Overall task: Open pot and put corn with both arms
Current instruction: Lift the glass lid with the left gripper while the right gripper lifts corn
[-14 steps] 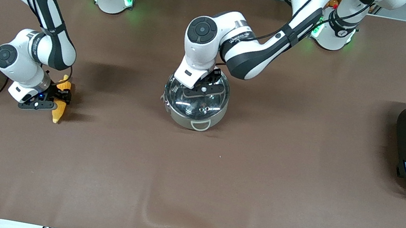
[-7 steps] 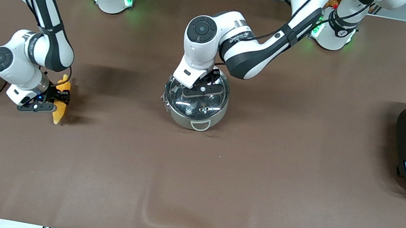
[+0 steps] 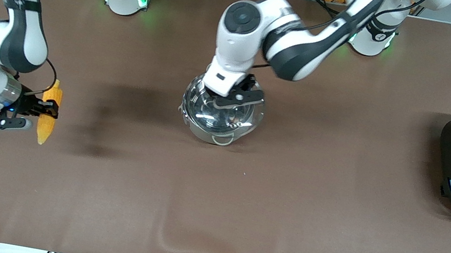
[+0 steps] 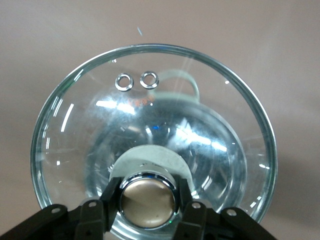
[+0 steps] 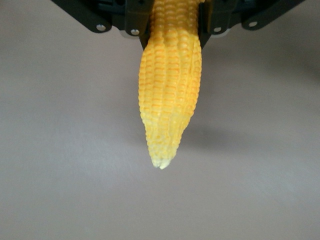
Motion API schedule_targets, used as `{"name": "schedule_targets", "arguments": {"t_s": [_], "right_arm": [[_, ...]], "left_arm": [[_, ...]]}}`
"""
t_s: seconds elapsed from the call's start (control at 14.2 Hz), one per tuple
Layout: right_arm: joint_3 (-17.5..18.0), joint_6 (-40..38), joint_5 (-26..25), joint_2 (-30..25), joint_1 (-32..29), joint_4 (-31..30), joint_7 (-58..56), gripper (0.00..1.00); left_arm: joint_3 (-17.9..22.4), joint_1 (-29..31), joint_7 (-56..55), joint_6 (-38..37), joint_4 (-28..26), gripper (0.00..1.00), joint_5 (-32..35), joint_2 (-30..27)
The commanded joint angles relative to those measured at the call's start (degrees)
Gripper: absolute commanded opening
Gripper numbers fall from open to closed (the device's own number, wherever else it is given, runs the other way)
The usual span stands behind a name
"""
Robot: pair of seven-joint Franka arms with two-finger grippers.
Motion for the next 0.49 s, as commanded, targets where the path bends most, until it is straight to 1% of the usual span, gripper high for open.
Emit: {"name": "schedule_targets", "arguments": {"t_s": [0.0, 0.14, 0.28, 0.42], "right_arm": [[-0.2, -5.2, 0.6, -0.7, 4.0, 5.3, 7.4, 0.19], [-0.2, -9.4, 0.2, -1.3, 7.6, 8.4, 14.7, 0.19], [-0.2, -13.2, 0.2, -1.8, 11.4, 11.2, 20.2, 0.19], [-0.1, -17.1, 0.2, -1.7, 15.0, 15.5, 27.4, 0.19]], "left_arm": [[-0.5, 6.5, 0.6, -5.6, -1.5, 0.0, 1.7, -7.1], [-0.9, 12.3, 8.0, -9.1, -2.3, 0.0, 0.9, -9.9], [-1.1, 18.5, 17.3, -10.8, -4.7, 0.0, 0.6, -12.3], [-1.1, 26.3, 26.3, -10.7, -7.0, 0.0, -3.3, -13.9]]}}
